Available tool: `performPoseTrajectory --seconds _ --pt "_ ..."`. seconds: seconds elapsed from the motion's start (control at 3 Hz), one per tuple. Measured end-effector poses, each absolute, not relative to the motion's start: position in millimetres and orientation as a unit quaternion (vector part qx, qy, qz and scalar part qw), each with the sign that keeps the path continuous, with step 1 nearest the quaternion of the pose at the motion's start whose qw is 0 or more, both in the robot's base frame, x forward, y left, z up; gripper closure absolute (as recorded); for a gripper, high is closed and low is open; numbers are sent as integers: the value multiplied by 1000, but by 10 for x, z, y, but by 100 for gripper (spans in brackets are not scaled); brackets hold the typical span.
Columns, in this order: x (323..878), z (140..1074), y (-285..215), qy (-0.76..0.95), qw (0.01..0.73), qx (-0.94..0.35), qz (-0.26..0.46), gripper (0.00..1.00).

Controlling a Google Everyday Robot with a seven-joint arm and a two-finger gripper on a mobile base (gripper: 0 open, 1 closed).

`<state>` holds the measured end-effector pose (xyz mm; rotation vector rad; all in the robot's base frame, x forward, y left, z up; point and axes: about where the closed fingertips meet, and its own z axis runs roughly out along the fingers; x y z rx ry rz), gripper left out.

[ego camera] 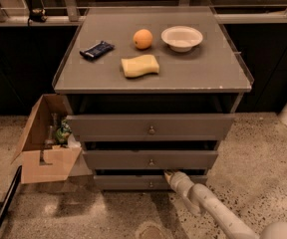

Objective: Open bottom drawer

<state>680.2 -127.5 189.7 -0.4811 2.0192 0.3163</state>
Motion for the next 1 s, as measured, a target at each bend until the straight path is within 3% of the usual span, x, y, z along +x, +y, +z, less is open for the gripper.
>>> performPoseTrajectory --seconds 1.0 --pt "6706 1884 -1376 842 484 -203 127 100"
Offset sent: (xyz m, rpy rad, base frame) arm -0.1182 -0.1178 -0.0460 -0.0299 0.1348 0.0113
